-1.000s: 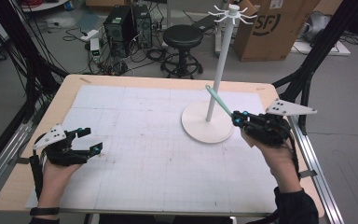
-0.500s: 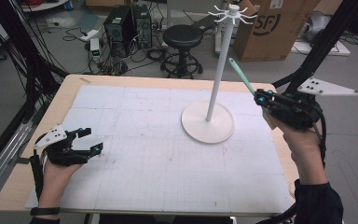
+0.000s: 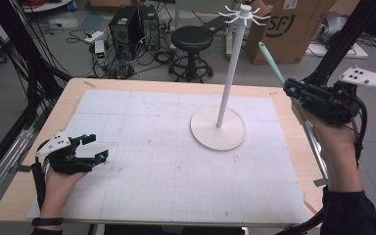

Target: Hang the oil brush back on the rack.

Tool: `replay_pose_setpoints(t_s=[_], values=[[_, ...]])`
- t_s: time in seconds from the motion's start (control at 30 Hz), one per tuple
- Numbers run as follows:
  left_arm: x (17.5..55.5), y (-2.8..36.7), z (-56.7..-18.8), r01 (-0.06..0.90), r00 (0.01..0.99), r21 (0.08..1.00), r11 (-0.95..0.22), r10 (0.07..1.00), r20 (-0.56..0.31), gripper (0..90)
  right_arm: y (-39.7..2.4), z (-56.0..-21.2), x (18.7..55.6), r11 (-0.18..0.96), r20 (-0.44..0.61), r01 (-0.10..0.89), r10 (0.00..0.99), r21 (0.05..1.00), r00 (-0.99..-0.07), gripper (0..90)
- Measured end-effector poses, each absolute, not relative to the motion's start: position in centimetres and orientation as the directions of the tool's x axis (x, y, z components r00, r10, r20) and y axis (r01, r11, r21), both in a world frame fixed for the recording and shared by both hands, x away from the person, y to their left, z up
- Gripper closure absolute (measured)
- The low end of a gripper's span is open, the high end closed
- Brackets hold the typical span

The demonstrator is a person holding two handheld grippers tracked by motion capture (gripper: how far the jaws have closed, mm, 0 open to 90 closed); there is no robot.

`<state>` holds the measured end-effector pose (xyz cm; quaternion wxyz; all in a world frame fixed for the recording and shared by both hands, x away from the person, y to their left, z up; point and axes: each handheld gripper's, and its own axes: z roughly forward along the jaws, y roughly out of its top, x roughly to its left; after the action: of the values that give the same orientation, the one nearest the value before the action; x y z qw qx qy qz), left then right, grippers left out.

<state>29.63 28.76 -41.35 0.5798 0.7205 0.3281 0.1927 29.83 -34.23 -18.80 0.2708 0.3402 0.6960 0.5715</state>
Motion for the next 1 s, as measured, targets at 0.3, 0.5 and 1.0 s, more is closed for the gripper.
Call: replay_pose_setpoints(t_s=[0.3,0.5,1.0], values=[[29.6,28.7,-41.3,0.251,0.713,0.961,-0.116,0.693,-0.103,17.6,-34.5,-16.7,29.9,0.108,0.001,0.143,0.794,0.984,-0.607,83.1],[29.6,28.7,-41.4,0.252,0.713,0.961,-0.117,0.693,-0.103,17.6,-34.7,-16.3,30.3,0.096,0.006,0.136,0.798,0.986,-0.603,83.1],[29.6,28.8,-41.5,0.258,0.713,0.958,-0.123,0.694,-0.103,17.6,-33.7,-15.8,31.3,0.095,0.003,0.131,0.799,0.987,-0.601,83.0]])
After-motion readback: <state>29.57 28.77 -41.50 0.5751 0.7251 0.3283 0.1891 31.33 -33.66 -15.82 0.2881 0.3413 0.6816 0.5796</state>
